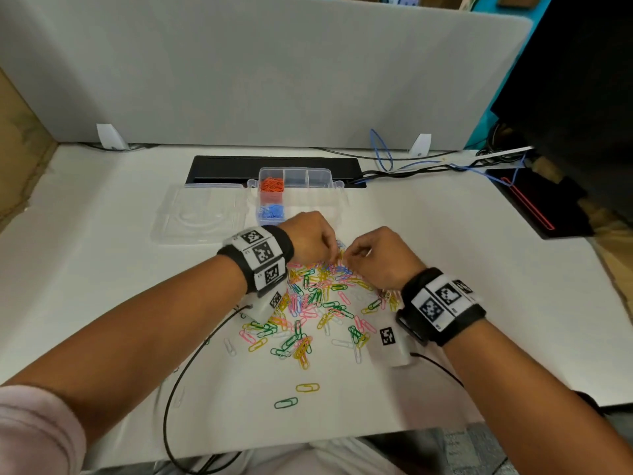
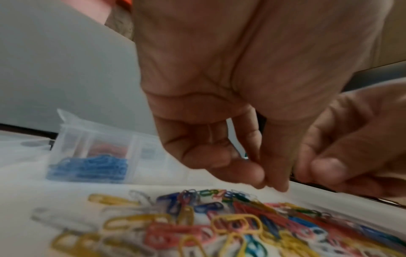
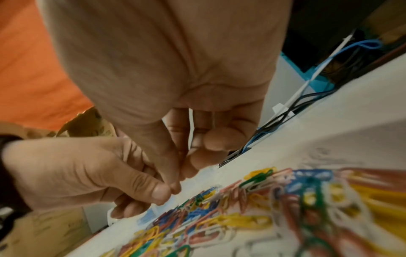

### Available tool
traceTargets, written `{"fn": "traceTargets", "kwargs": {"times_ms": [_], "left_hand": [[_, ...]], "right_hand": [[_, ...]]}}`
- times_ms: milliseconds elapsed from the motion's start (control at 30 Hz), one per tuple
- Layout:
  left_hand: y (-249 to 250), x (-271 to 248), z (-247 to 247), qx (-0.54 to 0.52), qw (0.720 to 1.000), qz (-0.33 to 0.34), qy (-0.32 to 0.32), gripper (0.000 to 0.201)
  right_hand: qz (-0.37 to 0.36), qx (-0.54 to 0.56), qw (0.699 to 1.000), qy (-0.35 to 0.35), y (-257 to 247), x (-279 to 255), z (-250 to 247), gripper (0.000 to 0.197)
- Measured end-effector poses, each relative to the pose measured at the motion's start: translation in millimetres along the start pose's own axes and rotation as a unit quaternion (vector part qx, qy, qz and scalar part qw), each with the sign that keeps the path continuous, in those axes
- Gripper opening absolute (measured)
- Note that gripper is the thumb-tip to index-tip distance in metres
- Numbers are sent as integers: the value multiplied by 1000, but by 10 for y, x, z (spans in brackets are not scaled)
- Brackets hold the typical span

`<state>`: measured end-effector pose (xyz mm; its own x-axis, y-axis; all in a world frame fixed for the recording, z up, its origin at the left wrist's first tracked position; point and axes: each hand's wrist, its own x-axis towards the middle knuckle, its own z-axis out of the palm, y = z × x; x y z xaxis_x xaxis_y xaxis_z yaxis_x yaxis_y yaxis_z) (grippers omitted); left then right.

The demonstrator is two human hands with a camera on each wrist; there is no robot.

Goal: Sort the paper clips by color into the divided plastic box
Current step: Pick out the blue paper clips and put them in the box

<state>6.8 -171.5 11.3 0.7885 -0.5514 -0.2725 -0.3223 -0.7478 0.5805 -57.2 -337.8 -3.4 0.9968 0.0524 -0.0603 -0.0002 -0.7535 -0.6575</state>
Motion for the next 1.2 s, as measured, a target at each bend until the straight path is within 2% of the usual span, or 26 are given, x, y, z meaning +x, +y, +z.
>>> {"fn": "traceTargets", "kwargs": {"times_ms": [67,167,300,433,600,733,833,933,1100,1200], "left_hand": [[-3,-7,53,4,1000,3,-7,9],[-13,-30,116,60,998,12,-24,18],[-87,-70,124,79,996,7,-30,25],[-177,-91,116,43,998,14,-51,24],[-112,-101,144,-46,997,57,20,26],[31,-86,243,-10,997,71,-22,25],[115,-55,284,94,992,66,-44,36],[177,-54,300,145,987,63,-41,38],[190,-87,267,146,987,62,-34,19],[100,-147,251,110,991,65,-30,13]], "right_hand": [[27,-70,997,-28,-69,104,16,22],[63,-136,985,-87,-102,166,29,15],[48,-132,985,-100,-71,133,40,17],[20,-125,984,-124,-38,41,67,18],[21,-4,998,-53,74,-76,-11,19],[31,79,996,14,227,-193,-49,19],[33,106,994,10,297,-273,-53,23],[29,134,991,13,318,-319,-56,23],[25,158,987,14,330,-294,-38,25],[24,161,987,6,297,-296,-1,23]]}}
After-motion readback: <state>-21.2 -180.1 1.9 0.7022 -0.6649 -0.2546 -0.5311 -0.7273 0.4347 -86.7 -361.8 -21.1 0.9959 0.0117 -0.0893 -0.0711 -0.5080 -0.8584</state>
